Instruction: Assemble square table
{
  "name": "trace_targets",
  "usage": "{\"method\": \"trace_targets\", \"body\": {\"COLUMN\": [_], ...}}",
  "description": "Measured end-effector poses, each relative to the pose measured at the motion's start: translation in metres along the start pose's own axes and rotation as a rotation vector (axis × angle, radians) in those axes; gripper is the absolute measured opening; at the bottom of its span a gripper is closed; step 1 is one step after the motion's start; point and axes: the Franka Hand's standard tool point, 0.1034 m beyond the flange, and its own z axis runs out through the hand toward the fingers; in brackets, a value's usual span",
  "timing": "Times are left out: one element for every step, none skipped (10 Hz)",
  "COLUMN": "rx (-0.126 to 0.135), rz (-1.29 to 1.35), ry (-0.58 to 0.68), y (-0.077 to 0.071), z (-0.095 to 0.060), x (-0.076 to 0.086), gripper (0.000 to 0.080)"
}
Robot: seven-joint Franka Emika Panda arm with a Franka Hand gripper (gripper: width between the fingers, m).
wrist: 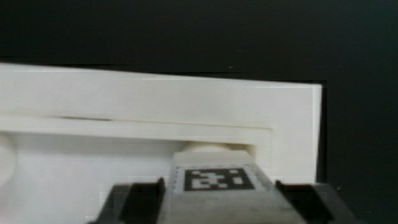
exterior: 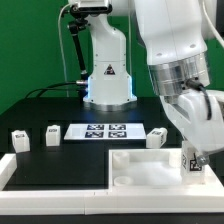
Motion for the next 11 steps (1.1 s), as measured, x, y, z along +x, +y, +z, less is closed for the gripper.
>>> {"method": "trace_targets", "body": {"rx": [0.003,0.003,0.004,0.006,0.005,0.006,0.006,0.006,0.006,0.006,0.006], "rz": [0.08,0.142,0.204,0.291,0.336,0.347,0.328,0.327,0.322,0.316,0.311], "ry": [-0.006,-0.005,-0.009,-0.011,-0.011,-0.01,-0.01,-0.011,-0.011,-0.011,-0.011], "y": [-0.001,-0.0009,-0.0012,-0.0017,-0.0012,-0.0009,-0.0009,-0.0008,-0.0008,-0.0007,-0.0007], "z": [-0.0008,-0.0006,-0.001,-0.0016,-0.001,-0.0006,-0.0006,-0.0005,-0.0004,-0.0003,-0.0002], "x": [0.0008,0.0002,0.0019,0.0045,0.0029,0.0034,0.0031,0.0026,0.0023,0.002,0.0017], "gripper": [0.0291,0.0291,0.0291,0.0291,0.0291,0.0297,0.0297,0.0483,0.0483,0.0618,0.064]}}
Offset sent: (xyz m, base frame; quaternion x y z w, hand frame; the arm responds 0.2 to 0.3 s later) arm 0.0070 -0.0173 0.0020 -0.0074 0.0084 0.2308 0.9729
